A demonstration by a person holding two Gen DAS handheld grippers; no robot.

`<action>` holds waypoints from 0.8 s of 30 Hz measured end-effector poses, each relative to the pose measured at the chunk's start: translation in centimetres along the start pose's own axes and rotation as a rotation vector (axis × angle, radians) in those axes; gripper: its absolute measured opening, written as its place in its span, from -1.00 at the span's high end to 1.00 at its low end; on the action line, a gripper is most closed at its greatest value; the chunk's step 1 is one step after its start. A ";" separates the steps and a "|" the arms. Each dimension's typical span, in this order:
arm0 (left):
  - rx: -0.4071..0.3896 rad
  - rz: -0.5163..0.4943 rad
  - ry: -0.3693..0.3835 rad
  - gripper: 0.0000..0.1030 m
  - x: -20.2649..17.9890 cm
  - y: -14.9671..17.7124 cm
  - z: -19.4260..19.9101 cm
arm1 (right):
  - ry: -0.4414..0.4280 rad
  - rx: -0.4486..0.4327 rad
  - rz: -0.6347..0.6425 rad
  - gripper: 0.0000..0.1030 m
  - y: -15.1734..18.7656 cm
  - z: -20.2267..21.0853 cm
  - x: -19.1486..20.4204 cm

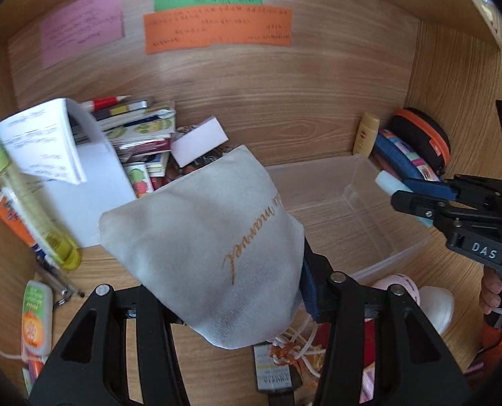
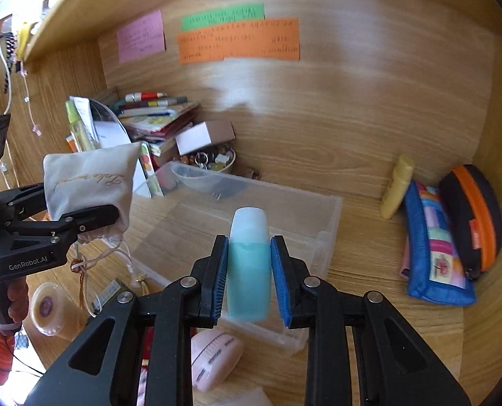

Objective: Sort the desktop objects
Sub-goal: 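Carry the pouch and teal bottle over the clear box and release both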

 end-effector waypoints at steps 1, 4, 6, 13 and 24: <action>0.008 -0.004 0.005 0.05 -0.1 0.0 -0.4 | 0.000 0.014 0.001 0.55 0.1 -0.6 -0.1; 0.038 -0.024 0.016 0.05 -0.3 -0.1 -1.7 | -0.004 0.042 0.000 0.55 0.3 -1.8 -0.4; 0.062 -0.030 0.028 0.05 -0.3 0.0 -2.5 | -0.009 0.062 -0.001 0.55 0.2 -2.7 -0.7; 0.208 -0.032 0.100 0.05 -0.2 0.7 -5.2 | -0.020 0.144 0.035 0.55 0.9 -5.5 -0.8; 0.337 -0.059 0.116 0.05 0.2 1.9 -8.3 | 0.001 0.279 0.189 0.55 2.6 -8.8 0.2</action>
Point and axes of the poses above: each gripper's, at about its wrist camera, not at the fingertips, and z roughly against the way its jaws point, x to its left, y to its underside, the point moved 5 cm from there along -z, roughly the way its jaws point, and after that the axes turned 11 degrees about -x, right-handed, at the moved point
